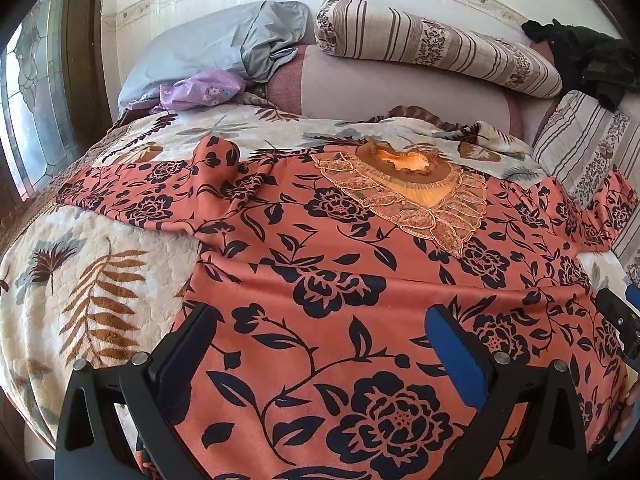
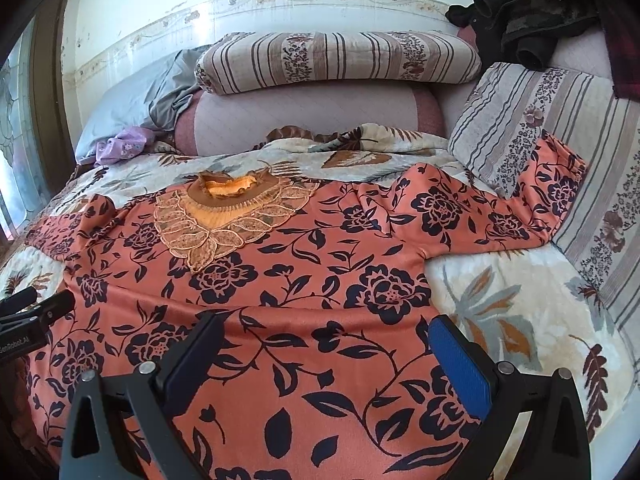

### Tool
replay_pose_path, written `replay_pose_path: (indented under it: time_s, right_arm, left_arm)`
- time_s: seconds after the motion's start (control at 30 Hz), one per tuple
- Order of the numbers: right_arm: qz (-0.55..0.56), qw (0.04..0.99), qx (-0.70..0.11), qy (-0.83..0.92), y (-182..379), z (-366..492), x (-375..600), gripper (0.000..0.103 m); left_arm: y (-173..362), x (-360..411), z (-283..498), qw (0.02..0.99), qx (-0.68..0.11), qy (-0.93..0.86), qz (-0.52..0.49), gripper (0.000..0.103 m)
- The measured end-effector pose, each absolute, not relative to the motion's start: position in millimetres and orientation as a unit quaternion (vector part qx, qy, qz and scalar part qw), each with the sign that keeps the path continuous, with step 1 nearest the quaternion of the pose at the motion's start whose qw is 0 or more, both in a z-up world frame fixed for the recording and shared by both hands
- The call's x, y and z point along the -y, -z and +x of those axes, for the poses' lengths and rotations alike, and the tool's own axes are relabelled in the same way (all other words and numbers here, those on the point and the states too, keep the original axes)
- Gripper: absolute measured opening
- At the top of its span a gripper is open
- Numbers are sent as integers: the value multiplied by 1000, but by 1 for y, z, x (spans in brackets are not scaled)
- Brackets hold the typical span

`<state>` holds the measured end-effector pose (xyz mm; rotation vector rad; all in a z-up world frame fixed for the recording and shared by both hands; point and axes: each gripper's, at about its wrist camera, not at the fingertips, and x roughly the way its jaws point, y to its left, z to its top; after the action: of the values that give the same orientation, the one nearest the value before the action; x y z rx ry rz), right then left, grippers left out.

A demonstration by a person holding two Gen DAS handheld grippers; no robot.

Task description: Fold small clothes

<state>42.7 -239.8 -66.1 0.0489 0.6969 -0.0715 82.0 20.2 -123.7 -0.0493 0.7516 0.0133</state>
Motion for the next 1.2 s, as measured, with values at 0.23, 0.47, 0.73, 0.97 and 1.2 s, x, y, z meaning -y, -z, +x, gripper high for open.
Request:
replay_pose_path:
  time_s: [0.23, 0.47, 0.73, 0.97, 1.2]
  right_arm:
    - [17, 939, -342, 38, 67, 43, 238, 103]
    - [19, 938, -343, 38, 67, 43, 239, 103]
    - [25, 938, -343, 35, 66, 43, 241, 103]
    - [28, 938, -344, 34, 66, 44, 242, 103]
    - [48, 941, -333, 29, 56, 38, 249, 103]
  left_arm:
    - [124, -22, 83, 930, -365, -7, -30, 103]
    - [126, -23, 83, 931, -363, -11, -27, 103]
    - [128, -20, 80, 933, -360, -14, -13, 103]
    - [127, -19, 79, 933, -359, -13, -11, 103]
    - [122, -23, 79, 936, -350, -16, -16, 103]
